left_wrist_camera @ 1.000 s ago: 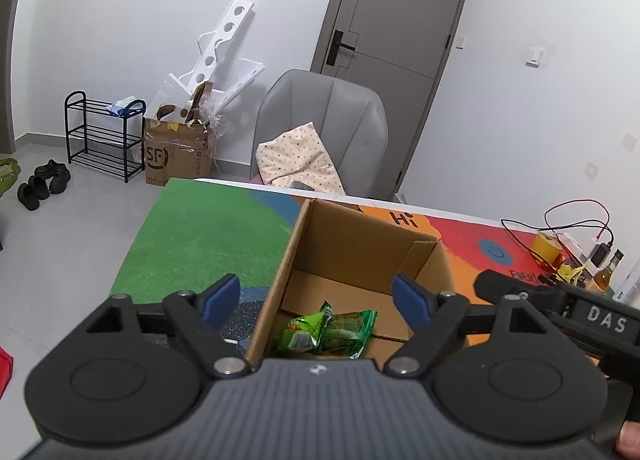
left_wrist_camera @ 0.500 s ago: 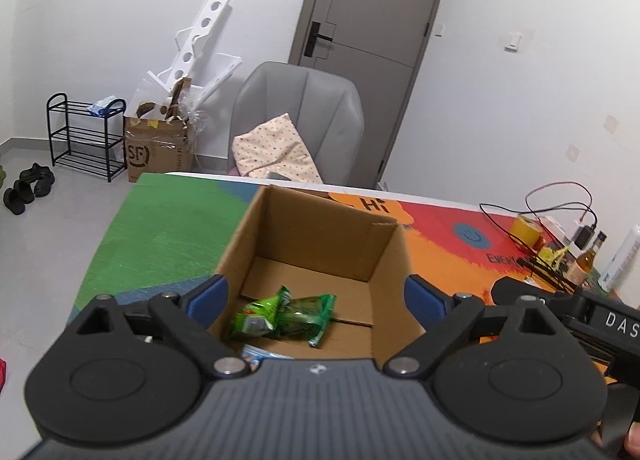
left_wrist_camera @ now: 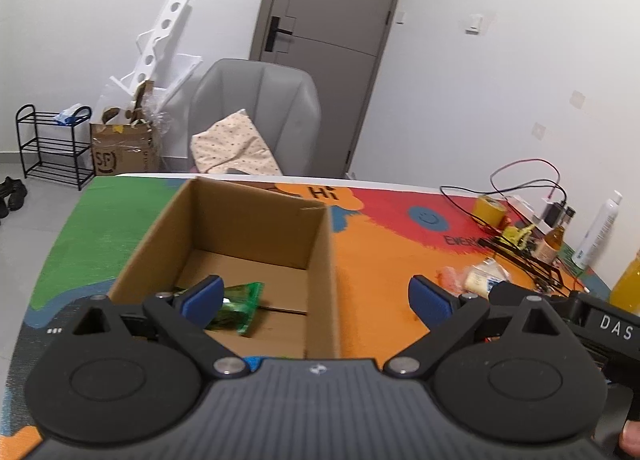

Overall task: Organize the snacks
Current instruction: 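Withdraw both tools from the box back toward the snack pile, then grasp clear yellow-label stick packet with left tool while right tool grasps pink packet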

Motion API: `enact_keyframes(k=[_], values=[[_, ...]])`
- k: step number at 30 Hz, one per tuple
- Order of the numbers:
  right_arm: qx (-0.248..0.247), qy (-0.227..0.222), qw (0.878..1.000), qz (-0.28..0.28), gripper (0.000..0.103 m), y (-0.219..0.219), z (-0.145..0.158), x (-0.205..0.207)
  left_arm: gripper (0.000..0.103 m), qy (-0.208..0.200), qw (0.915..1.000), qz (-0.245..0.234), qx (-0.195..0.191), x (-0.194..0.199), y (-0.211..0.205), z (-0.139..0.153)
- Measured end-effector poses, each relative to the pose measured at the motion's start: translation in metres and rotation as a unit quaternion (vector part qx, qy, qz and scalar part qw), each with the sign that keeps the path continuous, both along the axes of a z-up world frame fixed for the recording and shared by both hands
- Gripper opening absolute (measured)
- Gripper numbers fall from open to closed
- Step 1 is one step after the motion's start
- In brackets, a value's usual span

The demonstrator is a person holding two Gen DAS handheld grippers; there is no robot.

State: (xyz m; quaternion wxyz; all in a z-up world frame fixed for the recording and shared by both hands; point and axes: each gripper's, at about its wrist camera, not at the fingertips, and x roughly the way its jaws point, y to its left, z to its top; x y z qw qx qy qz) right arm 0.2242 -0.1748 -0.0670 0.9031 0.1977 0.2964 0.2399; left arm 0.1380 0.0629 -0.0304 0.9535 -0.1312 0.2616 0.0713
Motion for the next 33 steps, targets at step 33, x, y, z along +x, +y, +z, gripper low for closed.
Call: enact_keyframes(k=[33], values=[[-0.009,0.057,0.995,-0.079,0.083,-0.125,-0.056,0.025,0.098,0.033,0.9951,-0.093,-0.002,0.058,-0.113,-0.028]])
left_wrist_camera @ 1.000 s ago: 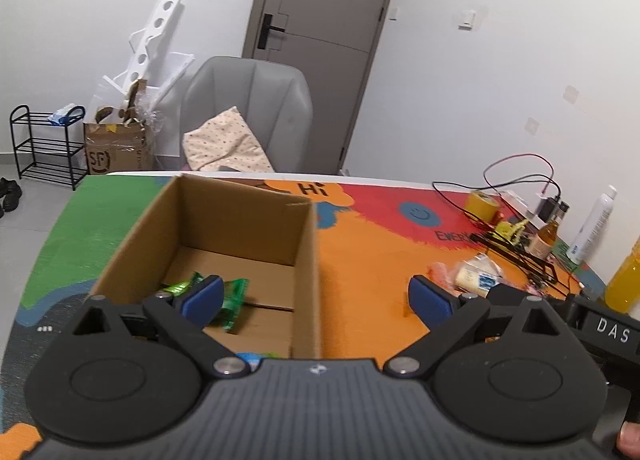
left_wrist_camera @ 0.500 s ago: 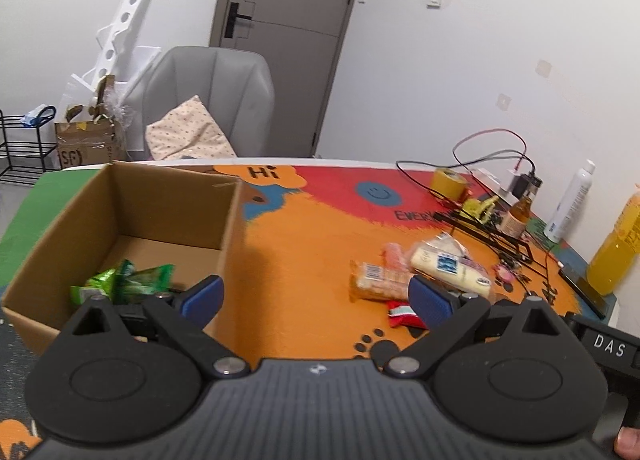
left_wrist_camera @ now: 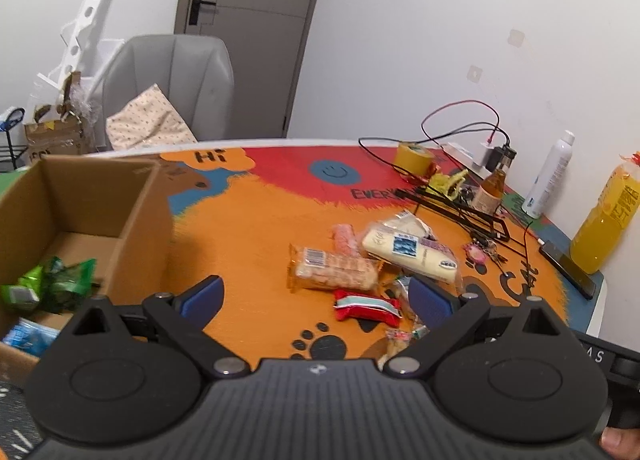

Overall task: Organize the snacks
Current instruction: 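Grasp clear yellow-label stick packet with left tool while right tool grasps pink packet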

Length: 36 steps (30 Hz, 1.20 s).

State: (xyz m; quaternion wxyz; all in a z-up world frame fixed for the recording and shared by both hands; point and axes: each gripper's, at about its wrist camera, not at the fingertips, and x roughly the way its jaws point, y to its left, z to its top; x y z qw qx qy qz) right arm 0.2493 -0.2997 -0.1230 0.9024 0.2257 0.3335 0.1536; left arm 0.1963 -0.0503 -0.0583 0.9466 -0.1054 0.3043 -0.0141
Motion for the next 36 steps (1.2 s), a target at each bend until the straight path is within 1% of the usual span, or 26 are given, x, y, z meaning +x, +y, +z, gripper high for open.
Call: enact_keyframes(k=[2,7,9,12,14,15,17,20,22,23,25,27,30,32,34,36], values=[[0.001,0.006,1.0,-0.001,0.077,-0.003,-0.005,0.004,0.098,0.006,0.9999,-0.007,-0.005,0.006,-0.006,-0.006],[0.0,0.021,1.0,-0.005,0.07,-0.01,-0.018,0.013,0.096,0.021,0.9995,-0.023,-0.01,0.019,-0.023,-0.023],[0.0,0.025,1.0,-0.007,0.069,-0.012,-0.022,0.015,0.092,0.031,0.9989,-0.034,-0.012,0.025,-0.03,-0.031],[-0.002,0.031,0.999,-0.009,0.067,-0.016,-0.028,0.018,0.084,0.045,0.9979,-0.044,-0.014,0.032,-0.038,-0.043],[-0.002,0.035,0.999,-0.009,0.064,-0.018,-0.031,0.02,0.076,0.056,0.9969,-0.052,-0.019,0.037,-0.043,-0.05],[-0.003,0.037,0.999,-0.008,0.063,-0.018,-0.032,0.021,0.074,0.061,0.9963,-0.058,-0.02,0.038,-0.046,-0.053],[-0.005,0.039,0.999,-0.001,0.058,-0.017,-0.035,0.022,0.065,0.068,0.9954,-0.065,-0.019,0.042,-0.051,-0.06],[-0.007,0.042,0.999,0.003,0.058,-0.014,-0.038,0.023,0.057,0.083,0.9935,-0.075,-0.019,0.046,-0.057,-0.07],[-0.013,0.04,0.999,0.006,0.058,-0.011,-0.037,0.024,0.054,0.093,0.9924,-0.079,-0.02,0.048,-0.059,-0.077],[-0.012,0.041,0.999,0.007,0.058,-0.01,-0.037,0.024,0.054,0.092,0.9923,-0.081,-0.019,0.048,-0.06,-0.079],[-0.01,0.043,0.999,0.009,0.058,-0.007,-0.036,0.025,0.053,0.08,0.993,-0.087,-0.003,0.045,-0.063,-0.081],[-0.012,0.042,0.999,0.015,0.058,-0.002,-0.035,0.026,0.048,0.075,0.993,-0.09,0.013,0.045,-0.065,-0.082],[-0.017,0.042,0.999,0.028,0.058,0.01,-0.035,0.026,0.036,0.075,0.9923,-0.094,0.029,0.043,-0.064,-0.081],[-0.031,0.039,0.998,0.029,0.058,0.017,-0.035,0.026,0.022,0.077,0.9921,-0.093,0.032,0.042,-0.058,-0.082],[-0.04,0.038,0.998,0.035,0.058,0.023,-0.034,0.025,0.018,0.078,0.9922,-0.094,0.026,0.041,-0.051,-0.082],[-0.052,0.036,0.997,0.044,0.058,0.032,-0.033,0.024,0.017,0.078,0.9922,-0.094,0.021,0.039,-0.047,-0.082]])
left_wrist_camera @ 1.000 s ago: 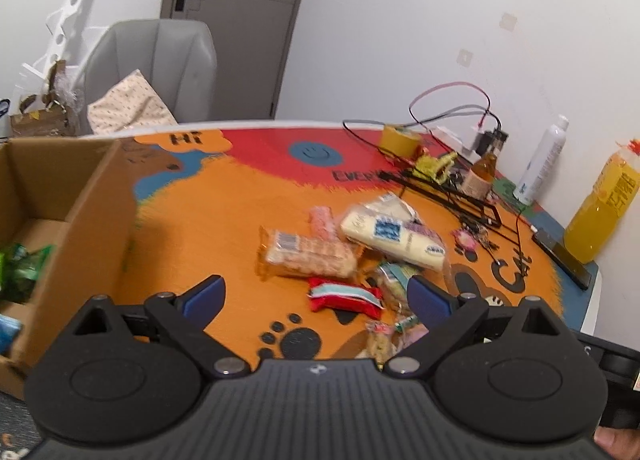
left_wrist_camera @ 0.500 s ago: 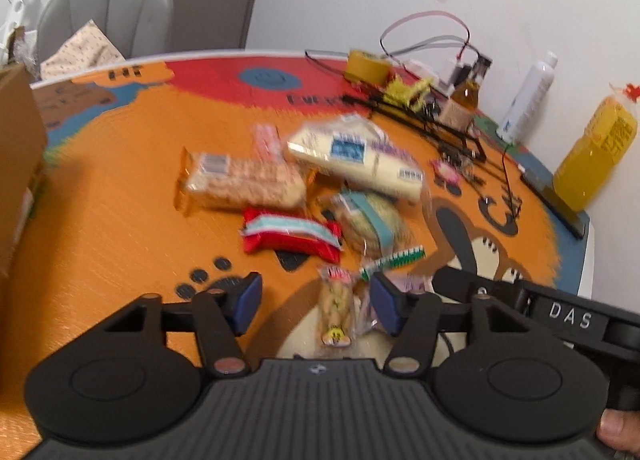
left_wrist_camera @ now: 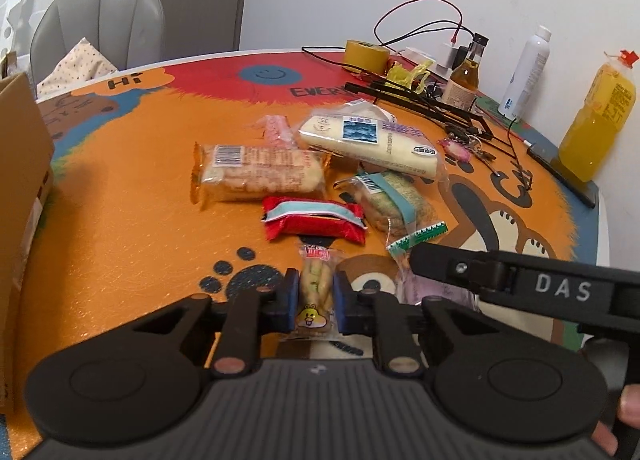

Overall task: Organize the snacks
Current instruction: 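Grasp clear yellow-label stick packet with left tool while right tool grasps pink packet, then carry stick packet with left tool into box while right tool carries pink packet there, open both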

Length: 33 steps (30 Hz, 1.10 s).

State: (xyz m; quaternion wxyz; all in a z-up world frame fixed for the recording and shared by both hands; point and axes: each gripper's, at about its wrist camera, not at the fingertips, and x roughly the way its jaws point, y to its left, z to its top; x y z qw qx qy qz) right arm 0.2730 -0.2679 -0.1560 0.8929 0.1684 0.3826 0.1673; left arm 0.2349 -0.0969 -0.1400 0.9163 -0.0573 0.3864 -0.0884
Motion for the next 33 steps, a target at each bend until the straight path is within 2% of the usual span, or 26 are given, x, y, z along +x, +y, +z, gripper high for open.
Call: enact_keyframes(k=[2,3,9,33], values=[[-0.013,-0.004,1.0,0.003,0.052,0.006,0.001,-0.002,0.016,0.0,1.0,0.0,-0.001,-0.003,0.002,0.0],[-0.016,-0.003,1.0,0.007,0.045,0.008,0.001,-0.002,0.016,0.001,1.0,0.0,0.0,-0.004,0.004,0.001],[-0.017,-0.007,1.0,0.013,0.031,0.009,0.004,-0.01,0.016,0.0,0.9999,0.011,-0.011,-0.011,0.016,0.005],[-0.003,-0.064,0.998,0.007,0.029,0.023,0.047,-0.038,0.016,-0.074,0.9956,0.053,-0.024,-0.055,0.06,0.064]])
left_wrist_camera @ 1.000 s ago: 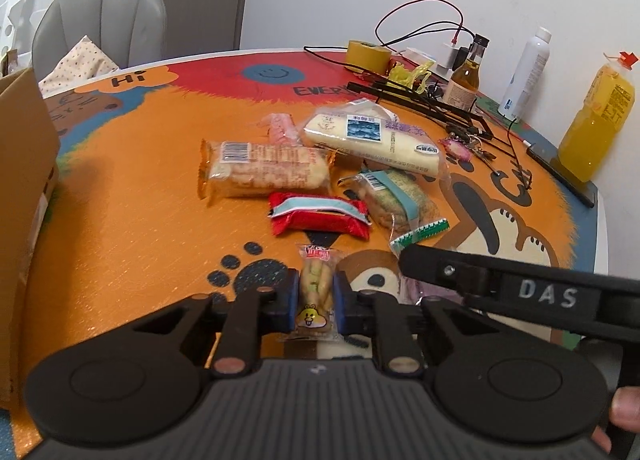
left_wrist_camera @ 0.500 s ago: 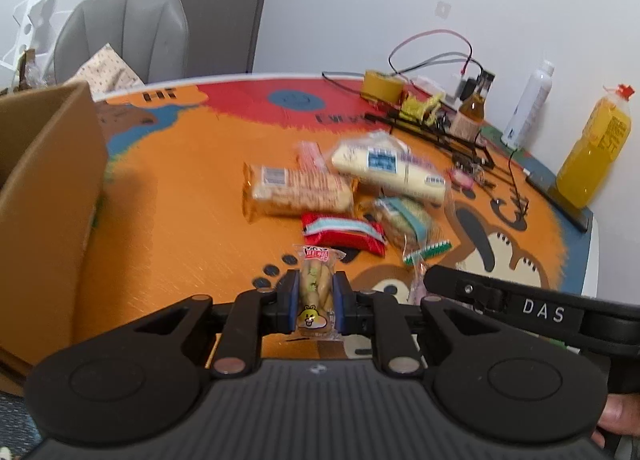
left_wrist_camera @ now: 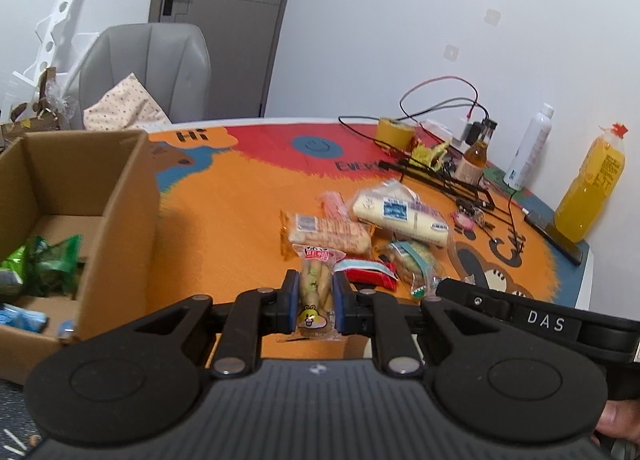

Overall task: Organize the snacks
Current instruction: 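Carry stick packet with left tool into box while right tool carries pink packet there, open both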

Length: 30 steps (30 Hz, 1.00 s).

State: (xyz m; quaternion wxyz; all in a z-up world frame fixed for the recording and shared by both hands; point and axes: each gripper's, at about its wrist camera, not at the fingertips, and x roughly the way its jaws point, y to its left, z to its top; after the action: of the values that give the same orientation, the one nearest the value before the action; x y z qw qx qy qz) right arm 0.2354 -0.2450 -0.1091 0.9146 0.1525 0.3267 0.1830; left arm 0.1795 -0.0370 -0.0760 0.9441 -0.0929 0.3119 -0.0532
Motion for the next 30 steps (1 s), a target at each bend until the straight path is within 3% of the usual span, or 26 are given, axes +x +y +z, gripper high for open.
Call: enact_keyframes(k=[30], values=[[0.017,-0.051,0.996,0.065,0.029,0.071,0.043,-0.011,0.016,-0.059,0.9939,0.093,-0.004,-0.047,0.089,0.047]])
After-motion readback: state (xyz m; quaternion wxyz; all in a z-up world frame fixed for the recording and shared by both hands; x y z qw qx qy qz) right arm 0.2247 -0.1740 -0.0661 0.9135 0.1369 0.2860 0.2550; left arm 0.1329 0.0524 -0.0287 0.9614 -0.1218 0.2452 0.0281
